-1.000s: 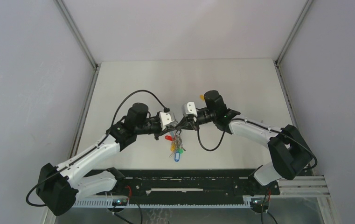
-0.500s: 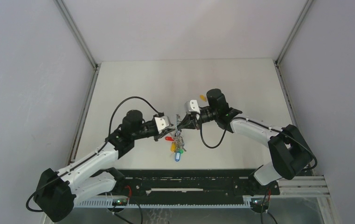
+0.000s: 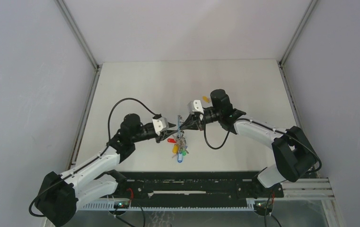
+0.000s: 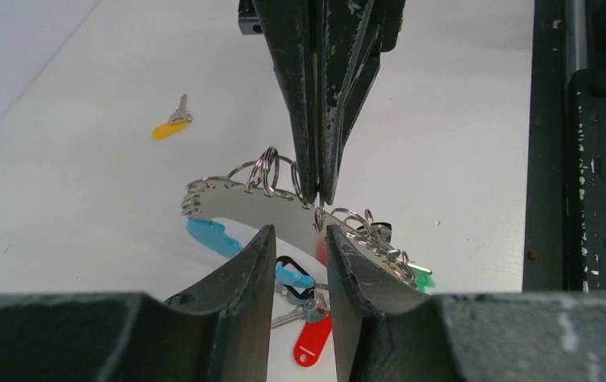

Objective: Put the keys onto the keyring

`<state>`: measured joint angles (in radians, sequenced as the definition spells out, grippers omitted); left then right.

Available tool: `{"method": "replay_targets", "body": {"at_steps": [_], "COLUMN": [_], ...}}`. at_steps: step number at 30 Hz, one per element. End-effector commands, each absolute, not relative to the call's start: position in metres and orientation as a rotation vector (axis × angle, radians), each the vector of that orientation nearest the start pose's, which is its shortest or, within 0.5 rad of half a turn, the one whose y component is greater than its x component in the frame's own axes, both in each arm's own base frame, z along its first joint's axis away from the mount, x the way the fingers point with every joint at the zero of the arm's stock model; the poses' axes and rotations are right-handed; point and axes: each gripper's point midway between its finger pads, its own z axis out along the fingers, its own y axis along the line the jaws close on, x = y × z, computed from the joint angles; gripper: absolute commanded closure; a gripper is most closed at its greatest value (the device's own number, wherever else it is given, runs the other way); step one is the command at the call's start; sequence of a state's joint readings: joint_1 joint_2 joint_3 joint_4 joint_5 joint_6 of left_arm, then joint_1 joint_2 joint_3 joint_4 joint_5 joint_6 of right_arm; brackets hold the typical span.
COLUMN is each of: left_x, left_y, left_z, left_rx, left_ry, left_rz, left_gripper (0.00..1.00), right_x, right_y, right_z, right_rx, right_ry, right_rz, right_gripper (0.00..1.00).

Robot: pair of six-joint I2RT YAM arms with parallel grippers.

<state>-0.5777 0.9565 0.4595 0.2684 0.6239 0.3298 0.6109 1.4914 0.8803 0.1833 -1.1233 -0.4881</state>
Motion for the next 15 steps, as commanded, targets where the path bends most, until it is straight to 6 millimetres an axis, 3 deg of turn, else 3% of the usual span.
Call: {"method": "replay_targets", "body": {"at_steps": [1,15], "left_x": [0.215,0.218], "left_y": [-0.261,-0.264], "left_z": [0.191,0.179], "left_rx": [1.173,1.190], "left_ry": [1.294,1.339], "left_rz": [-0.794,-0.835], "left_gripper": [0.66,0.75], "right_x": [0.218,0.217], "right_y": [0.342,0.342], "right_z": [0.208,0.209], "right_rx": [-1.541,-1.543], "right_ry": [1.029,1.028], "right_rz": [1.180,1.182], "right_gripper": [1.00,1.00]}}
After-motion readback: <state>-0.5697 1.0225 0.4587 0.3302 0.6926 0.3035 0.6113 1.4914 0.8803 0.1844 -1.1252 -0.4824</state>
